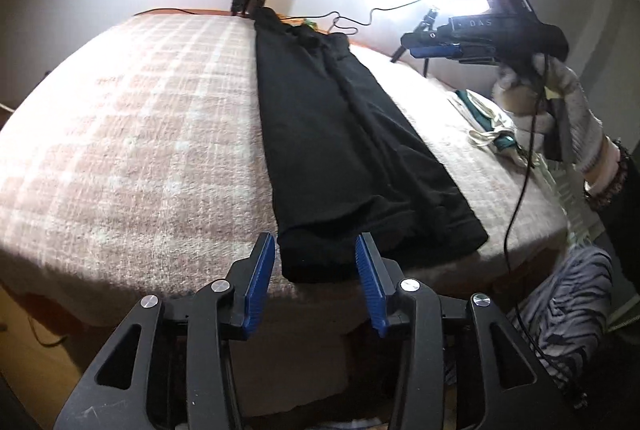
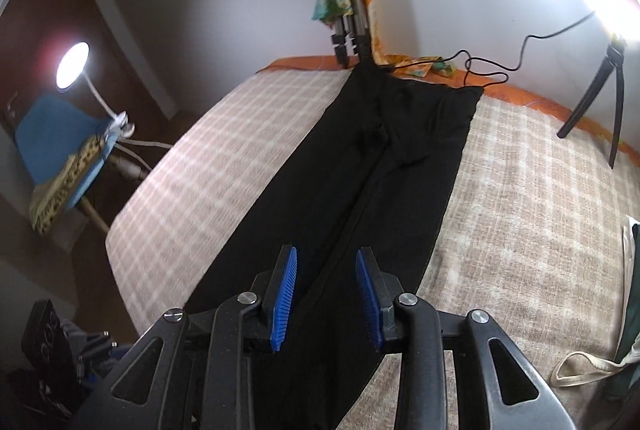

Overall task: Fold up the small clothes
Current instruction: 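Open both tools and release the shirt, now a long strip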

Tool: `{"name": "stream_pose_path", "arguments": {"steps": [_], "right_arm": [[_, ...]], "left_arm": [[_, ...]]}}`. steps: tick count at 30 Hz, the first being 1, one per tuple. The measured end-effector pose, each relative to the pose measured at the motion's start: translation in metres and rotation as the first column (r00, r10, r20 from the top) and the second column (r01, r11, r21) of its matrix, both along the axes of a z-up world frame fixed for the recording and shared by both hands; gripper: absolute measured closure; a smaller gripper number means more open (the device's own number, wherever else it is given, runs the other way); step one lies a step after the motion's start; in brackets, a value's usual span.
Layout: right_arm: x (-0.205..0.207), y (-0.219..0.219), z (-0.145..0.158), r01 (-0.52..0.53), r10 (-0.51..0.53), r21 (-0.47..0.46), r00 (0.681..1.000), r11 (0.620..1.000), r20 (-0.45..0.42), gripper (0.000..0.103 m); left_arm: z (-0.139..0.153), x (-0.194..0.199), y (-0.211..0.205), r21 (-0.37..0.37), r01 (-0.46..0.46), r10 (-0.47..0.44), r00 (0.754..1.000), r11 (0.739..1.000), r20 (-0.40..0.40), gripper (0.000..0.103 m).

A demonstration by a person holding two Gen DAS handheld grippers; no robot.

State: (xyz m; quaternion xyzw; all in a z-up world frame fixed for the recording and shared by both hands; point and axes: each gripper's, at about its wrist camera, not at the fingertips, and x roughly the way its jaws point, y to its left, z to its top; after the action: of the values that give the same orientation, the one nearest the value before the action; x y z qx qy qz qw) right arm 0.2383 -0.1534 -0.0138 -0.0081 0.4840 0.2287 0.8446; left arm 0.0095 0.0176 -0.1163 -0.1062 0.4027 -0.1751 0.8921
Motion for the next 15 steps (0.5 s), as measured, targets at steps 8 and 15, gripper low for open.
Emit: {"name": "stream_pose_path", "arguments": {"steps": [8,15], "right_arm": [[0.032,0.029,-0.012,-0.019,0.02,0.011,0.998,1.0,-0.061,0.07],[0.115,0.066,-0.016,0.047,-0.047,-0.005,0.993,0.999,-0.111,0.069]], "left_arm": [[-0.009,0.0,-0.003,0.039,0.018,-0.018,1.0,0.999,0.005,0.065],[-0.01,0.002,-0.002,0.052,0.044,-0.045,0.999,0.998,0.016,0.069]]}}
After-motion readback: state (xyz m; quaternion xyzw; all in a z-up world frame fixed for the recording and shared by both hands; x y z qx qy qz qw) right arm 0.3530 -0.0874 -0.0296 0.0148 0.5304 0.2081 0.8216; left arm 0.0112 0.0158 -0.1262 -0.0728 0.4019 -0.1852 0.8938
